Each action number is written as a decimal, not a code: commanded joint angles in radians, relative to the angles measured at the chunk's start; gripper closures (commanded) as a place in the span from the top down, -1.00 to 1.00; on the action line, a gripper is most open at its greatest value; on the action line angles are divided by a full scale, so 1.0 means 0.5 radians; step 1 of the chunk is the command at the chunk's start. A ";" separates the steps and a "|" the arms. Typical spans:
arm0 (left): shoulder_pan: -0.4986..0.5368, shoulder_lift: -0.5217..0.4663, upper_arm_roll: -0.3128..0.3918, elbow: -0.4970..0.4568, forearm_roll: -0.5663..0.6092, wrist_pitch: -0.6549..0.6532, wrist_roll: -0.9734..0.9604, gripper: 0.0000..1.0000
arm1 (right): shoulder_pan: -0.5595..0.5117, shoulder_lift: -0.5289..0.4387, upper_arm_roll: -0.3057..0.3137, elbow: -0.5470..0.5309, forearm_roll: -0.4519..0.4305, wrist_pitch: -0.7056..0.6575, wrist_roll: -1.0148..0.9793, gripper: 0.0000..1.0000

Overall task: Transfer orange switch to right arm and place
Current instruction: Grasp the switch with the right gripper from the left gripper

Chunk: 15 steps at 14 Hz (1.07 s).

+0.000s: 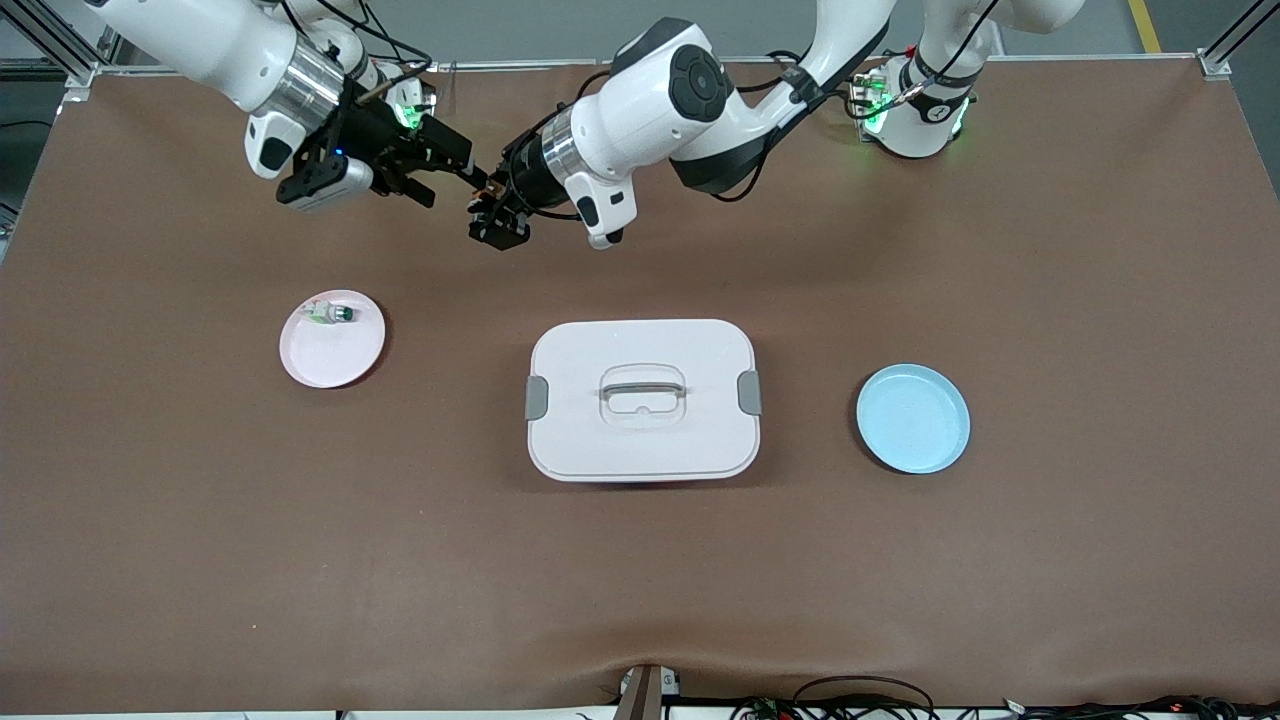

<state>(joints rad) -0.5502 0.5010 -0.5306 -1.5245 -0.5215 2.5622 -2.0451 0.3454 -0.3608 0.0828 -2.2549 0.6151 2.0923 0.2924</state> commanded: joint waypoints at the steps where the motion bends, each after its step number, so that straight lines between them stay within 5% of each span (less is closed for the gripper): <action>1: -0.026 0.013 0.018 0.042 0.046 0.018 -0.039 -0.85 | 0.048 -0.067 -0.006 -0.110 0.043 0.086 0.029 1.00; 15: -0.023 0.010 0.018 0.039 0.046 0.015 -0.036 -0.85 | 0.205 -0.058 -0.006 -0.261 0.117 0.371 0.041 1.00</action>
<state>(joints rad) -0.5502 0.5010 -0.5295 -1.5225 -0.5205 2.5622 -2.0451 0.4214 -0.3610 0.0834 -2.3500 0.6451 2.2390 0.3026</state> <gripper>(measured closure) 0.273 0.000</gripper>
